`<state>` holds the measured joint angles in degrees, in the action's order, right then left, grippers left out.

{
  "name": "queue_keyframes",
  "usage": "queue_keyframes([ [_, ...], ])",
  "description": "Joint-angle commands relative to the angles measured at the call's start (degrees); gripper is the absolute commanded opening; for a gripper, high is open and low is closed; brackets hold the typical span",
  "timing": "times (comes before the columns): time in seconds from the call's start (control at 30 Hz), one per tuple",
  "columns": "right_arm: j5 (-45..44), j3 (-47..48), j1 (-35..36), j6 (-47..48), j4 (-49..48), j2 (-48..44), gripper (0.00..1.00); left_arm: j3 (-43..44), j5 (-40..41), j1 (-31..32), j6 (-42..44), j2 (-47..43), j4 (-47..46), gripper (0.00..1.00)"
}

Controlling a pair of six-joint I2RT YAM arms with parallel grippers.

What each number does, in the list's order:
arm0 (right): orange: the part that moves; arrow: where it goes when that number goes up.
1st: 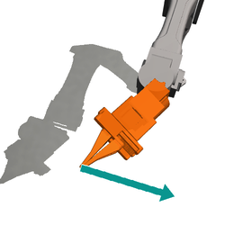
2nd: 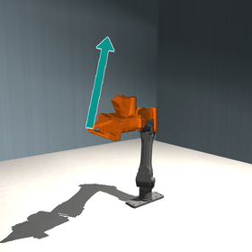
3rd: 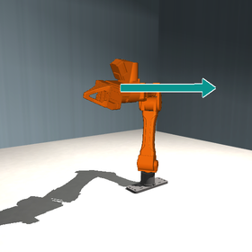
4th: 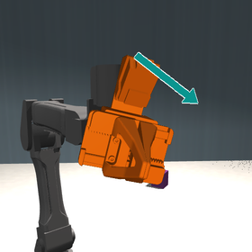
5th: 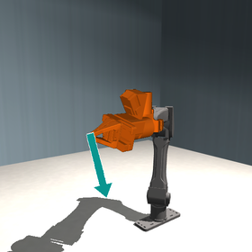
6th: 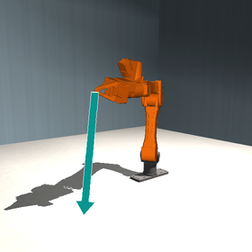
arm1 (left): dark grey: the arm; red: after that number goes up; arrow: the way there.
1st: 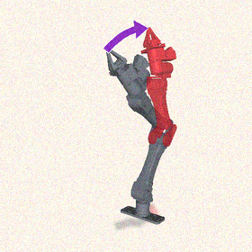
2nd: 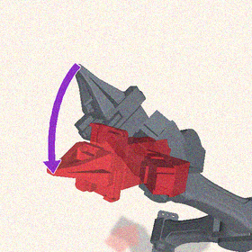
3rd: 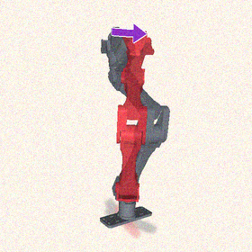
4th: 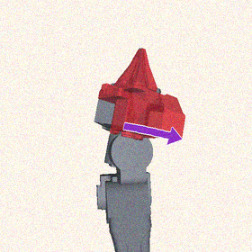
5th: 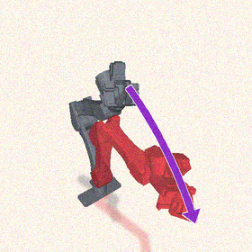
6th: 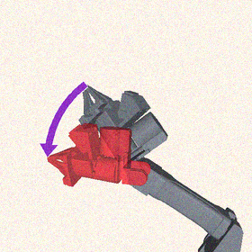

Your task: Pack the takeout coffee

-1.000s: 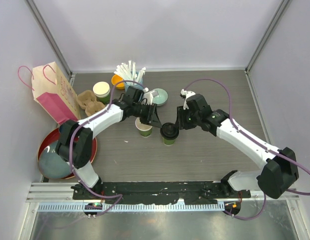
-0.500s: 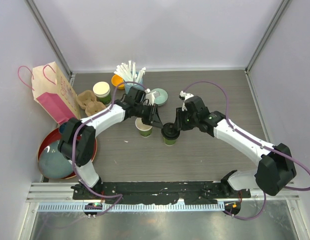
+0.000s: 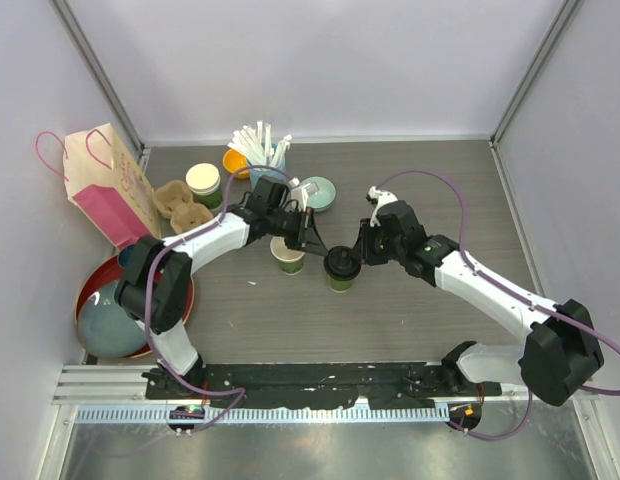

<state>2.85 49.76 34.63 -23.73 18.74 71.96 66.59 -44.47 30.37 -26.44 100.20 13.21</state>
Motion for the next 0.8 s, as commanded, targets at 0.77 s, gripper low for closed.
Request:
queue_keyframes([
  [0.77,-1.8,-10.1,0.3,-1.1,0.6,-4.1,0.18,-10.1,12.8,5.7,3.4,14.6,4.6,0.00],
])
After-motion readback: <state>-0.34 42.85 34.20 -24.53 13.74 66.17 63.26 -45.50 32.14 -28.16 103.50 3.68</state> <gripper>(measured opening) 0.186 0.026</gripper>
